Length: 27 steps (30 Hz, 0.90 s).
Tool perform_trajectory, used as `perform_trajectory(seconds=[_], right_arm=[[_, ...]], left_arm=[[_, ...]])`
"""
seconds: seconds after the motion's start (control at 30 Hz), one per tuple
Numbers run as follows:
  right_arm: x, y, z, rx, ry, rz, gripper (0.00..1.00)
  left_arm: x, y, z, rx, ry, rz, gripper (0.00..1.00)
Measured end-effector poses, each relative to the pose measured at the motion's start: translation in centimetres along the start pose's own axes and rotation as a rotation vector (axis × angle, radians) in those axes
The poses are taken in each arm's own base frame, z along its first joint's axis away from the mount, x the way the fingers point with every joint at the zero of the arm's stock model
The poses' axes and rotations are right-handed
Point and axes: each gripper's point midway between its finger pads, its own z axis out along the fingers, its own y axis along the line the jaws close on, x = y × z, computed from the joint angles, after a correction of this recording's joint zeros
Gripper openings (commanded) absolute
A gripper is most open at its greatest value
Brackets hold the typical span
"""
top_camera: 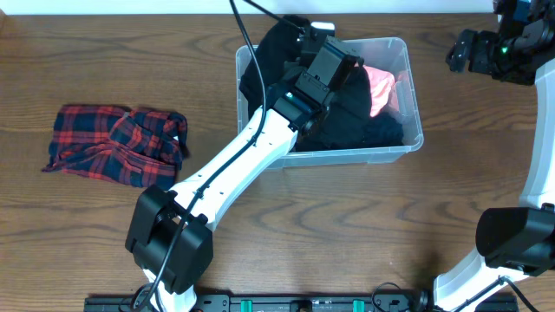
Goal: Pack container
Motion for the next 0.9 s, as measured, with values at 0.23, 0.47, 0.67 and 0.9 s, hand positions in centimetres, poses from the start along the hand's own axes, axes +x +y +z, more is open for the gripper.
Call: perform_trajectory(seconds=[0.23,0.47,0.67,0.9], right_arm=[[0.0,0.0,0.0,0.0,0.0,0.0,0.99],[0.0,0.0,0.0,0.0,0.0,0.0,0.99],[0.0,0.0,0.0,0.0,0.0,0.0,0.99],[0.0,0.0,0.0,0.0,0.0,0.0,0.99]], left_arm=[[1.7,4.7,0.7,-0.143,0.091,0.072,0.33],[1.8,8.0,2.1,-0.151,0.138,-0.041,0.4],[2.7,8.9,2.3,-0.139,0.189,-0.075,0.45],[3.3,9.6,2.4,-0.129,0.229,-0.077,0.47]])
